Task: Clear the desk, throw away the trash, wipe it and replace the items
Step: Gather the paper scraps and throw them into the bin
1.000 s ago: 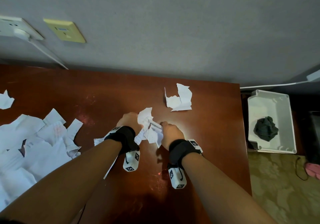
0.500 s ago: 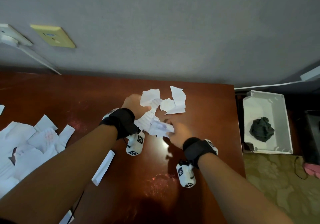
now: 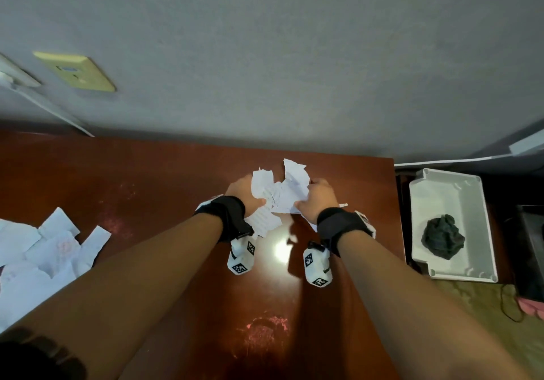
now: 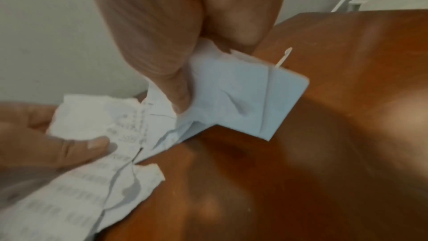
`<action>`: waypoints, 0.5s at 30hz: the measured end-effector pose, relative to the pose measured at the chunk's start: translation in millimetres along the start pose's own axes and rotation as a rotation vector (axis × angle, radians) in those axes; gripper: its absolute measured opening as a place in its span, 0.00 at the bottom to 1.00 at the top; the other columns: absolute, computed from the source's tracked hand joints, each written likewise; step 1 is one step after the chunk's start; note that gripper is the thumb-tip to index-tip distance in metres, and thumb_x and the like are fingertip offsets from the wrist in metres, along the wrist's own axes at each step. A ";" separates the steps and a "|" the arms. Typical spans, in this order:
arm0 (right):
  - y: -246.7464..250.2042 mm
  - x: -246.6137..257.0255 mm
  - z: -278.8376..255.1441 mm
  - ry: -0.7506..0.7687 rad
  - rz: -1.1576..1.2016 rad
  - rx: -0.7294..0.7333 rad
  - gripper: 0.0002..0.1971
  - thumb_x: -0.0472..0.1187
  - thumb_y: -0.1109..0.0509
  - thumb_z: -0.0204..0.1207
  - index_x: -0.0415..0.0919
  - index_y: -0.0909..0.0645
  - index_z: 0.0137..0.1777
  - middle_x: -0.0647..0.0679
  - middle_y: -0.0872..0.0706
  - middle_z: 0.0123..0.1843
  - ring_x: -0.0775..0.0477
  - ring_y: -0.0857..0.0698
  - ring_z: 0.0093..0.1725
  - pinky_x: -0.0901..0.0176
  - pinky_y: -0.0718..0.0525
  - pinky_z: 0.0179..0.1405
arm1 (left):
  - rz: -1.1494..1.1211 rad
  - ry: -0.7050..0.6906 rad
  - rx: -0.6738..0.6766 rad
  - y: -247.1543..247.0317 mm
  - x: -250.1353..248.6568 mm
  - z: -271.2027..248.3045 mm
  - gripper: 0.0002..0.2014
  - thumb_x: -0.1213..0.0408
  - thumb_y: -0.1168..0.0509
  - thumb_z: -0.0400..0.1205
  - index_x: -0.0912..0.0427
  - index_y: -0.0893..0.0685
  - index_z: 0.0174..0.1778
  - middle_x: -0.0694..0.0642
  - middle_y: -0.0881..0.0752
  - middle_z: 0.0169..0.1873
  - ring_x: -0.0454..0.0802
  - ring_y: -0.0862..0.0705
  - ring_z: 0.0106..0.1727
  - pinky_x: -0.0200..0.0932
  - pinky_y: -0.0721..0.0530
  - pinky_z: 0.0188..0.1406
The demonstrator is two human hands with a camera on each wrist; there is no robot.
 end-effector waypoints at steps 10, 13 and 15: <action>-31.1 9.6 -22.0 0.025 0.081 -0.018 0.21 0.29 0.30 0.74 0.43 0.28 0.65 0.44 0.15 0.50 0.41 0.15 0.50 0.48 0.12 0.52 | 0.111 0.074 -0.044 -3.8 6.6 -16.0 0.12 0.57 0.34 0.83 0.61 0.14 0.55 0.58 0.11 0.52 0.52 0.20 0.43 0.42 0.24 0.42; -39.1 17.6 -31.5 0.120 -0.073 0.043 0.13 0.32 0.33 0.78 0.40 0.22 0.61 0.42 0.15 0.49 0.41 0.14 0.49 0.55 0.16 0.44 | 0.094 0.083 -0.049 -0.9 13.6 -30.0 0.12 0.58 0.34 0.84 0.62 0.14 0.56 0.59 0.11 0.52 0.52 0.20 0.43 0.42 0.25 0.42; -37.9 19.7 -40.4 0.165 -0.136 0.063 0.05 0.34 0.35 0.79 0.40 0.20 0.53 0.43 0.16 0.49 0.43 0.15 0.47 0.57 0.19 0.42 | 0.061 0.096 -0.067 5.4 18.4 -39.7 0.12 0.57 0.34 0.84 0.62 0.14 0.55 0.59 0.11 0.51 0.52 0.18 0.45 0.43 0.23 0.43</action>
Point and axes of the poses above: each hand's wrist, its own z-axis towards the middle knuckle, its own y-axis out of the back of the hand, x = y × z, the point moved 9 cm from there along z, towards the middle knuckle
